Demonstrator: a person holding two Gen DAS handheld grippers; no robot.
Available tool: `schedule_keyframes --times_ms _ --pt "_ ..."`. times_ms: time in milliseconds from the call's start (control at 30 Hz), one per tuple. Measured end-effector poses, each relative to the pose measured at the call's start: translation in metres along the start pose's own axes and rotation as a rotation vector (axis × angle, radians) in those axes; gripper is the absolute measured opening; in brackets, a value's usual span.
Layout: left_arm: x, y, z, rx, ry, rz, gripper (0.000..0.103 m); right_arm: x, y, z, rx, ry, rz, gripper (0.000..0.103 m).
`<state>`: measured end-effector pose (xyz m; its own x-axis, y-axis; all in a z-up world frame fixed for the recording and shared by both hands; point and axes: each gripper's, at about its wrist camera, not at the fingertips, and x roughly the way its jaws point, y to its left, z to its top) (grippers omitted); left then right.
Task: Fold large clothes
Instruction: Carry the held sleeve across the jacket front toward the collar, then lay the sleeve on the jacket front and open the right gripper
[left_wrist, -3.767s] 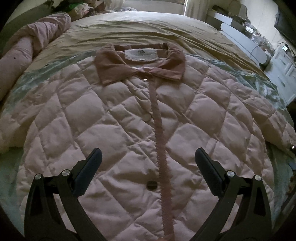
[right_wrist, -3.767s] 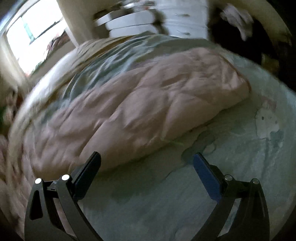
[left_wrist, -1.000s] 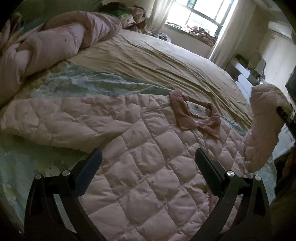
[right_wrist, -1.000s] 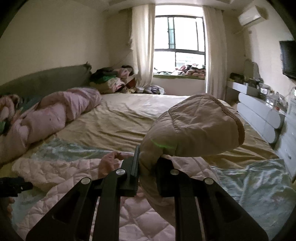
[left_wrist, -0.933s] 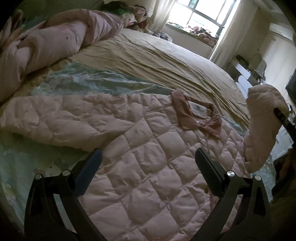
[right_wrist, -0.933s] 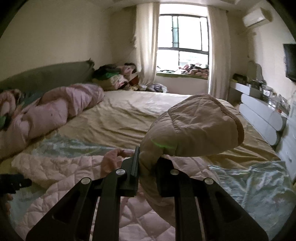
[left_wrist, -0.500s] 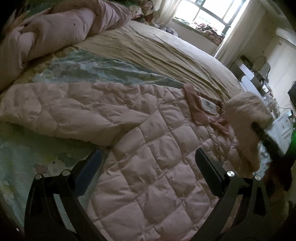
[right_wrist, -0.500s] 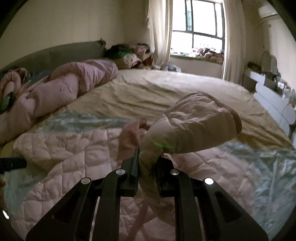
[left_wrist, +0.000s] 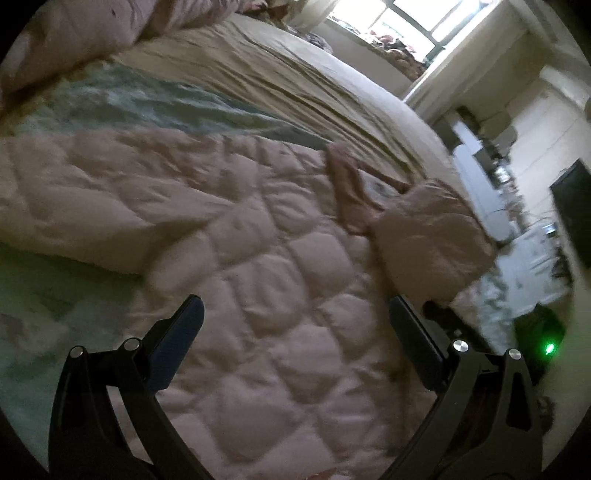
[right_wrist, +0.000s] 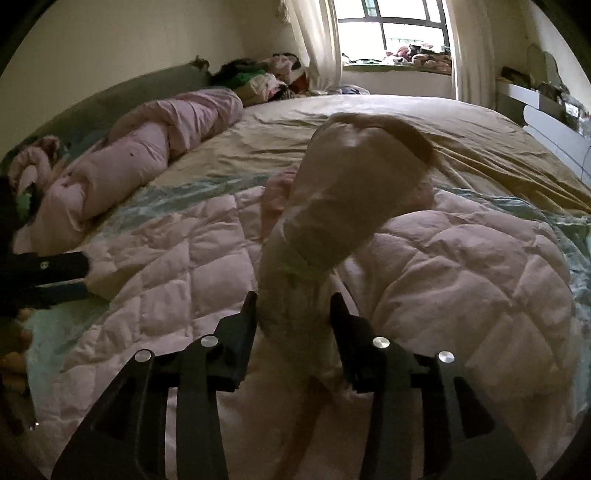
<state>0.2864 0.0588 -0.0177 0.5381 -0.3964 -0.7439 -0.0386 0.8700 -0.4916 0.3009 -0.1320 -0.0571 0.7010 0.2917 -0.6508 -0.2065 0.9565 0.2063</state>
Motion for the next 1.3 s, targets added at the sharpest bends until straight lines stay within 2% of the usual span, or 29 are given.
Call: schedule_keyframes --times_ms 200,600,800,1000,1033,1067,1133,1167,1233,1300 --pt "0.002 -0.013 0.003 -0.019 -0.006 -0.07 0.094 -0.007 0.011 -0.005 -0.027 0.015 0.06 0.042" --pt "0.012 -0.016 0.009 -0.03 -0.013 -0.071 0.094 -0.001 0.024 -0.017 -0.036 0.101 0.149 0.045" --pt "0.036 -0.013 0.012 -0.049 0.013 -0.045 0.094 -0.031 0.006 -0.014 -0.023 0.076 0.112 0.055" --pt "0.079 -0.006 0.014 -0.026 0.088 0.013 0.093 -0.076 -0.046 -0.022 0.001 0.043 -0.046 0.064" --pt "0.083 -0.007 0.013 -0.016 0.086 0.022 0.085 -0.084 -0.058 -0.024 0.009 0.041 -0.085 0.065" --pt "0.086 -0.008 0.012 -0.007 0.086 0.035 0.066 -0.089 -0.066 -0.026 0.017 0.04 -0.106 0.065" --pt "0.091 -0.011 0.009 0.031 0.09 0.07 0.048 -0.1 -0.087 -0.028 0.047 0.036 -0.159 0.065" --pt "0.091 -0.014 0.009 0.055 0.083 0.08 0.03 -0.103 -0.094 -0.028 0.058 0.032 -0.175 0.065" --pt "0.08 -0.017 0.007 0.094 0.04 0.069 0.005 -0.11 -0.11 -0.029 0.079 0.027 -0.209 0.065" --pt "0.065 -0.02 0.01 0.109 0.01 0.043 0.004 -0.115 -0.121 -0.028 0.09 0.019 -0.238 0.065"
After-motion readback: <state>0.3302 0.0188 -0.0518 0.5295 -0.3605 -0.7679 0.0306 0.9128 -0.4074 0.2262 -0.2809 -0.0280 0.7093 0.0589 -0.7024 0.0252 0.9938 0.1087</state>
